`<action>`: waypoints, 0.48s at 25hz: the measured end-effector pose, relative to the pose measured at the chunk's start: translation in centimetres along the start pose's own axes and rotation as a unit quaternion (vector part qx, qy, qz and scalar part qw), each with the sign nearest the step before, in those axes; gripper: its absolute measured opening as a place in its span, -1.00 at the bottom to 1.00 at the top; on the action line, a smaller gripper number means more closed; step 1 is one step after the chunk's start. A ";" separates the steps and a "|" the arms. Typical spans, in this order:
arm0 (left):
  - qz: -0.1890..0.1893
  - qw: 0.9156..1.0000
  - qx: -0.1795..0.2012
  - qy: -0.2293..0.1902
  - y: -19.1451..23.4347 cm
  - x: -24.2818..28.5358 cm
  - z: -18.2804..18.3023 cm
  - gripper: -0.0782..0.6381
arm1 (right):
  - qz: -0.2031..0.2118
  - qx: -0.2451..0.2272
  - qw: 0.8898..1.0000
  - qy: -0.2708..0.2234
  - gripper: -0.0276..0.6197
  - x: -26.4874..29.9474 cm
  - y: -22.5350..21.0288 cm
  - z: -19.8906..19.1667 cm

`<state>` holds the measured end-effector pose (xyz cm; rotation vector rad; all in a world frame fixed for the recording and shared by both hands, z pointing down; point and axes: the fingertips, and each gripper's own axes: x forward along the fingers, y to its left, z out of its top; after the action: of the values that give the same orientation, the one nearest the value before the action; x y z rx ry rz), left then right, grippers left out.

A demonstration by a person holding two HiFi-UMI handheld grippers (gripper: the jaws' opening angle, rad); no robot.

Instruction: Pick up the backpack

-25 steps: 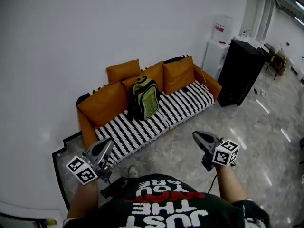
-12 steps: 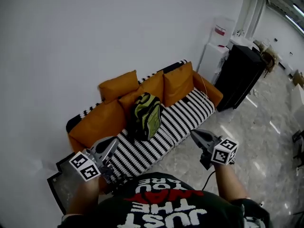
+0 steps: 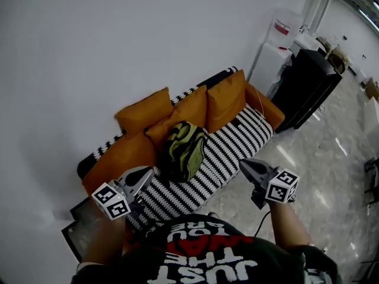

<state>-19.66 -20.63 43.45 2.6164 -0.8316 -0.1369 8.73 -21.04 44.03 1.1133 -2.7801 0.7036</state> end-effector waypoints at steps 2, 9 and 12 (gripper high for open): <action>0.011 1.000 0.003 0.006 1.1 2.0 -0.5 -0.74 | 0.015 0.004 1.000 0.002 -0.83 0.8 -2.3 0.2; 0.100 0.993 0.023 0.050 3.8 9.9 -2.4 -0.74 | 0.105 -0.011 0.994 0.025 -0.83 4.0 -9.5 3.0; 0.122 0.988 0.031 0.091 5.8 13.1 -3.7 -0.74 | 0.124 -0.021 0.991 0.039 -0.83 5.2 -11.8 3.5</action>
<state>-11.26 -31.29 49.46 2.5098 -1.0946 0.1942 13.14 -33.33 46.65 0.7228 -2.8788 0.6889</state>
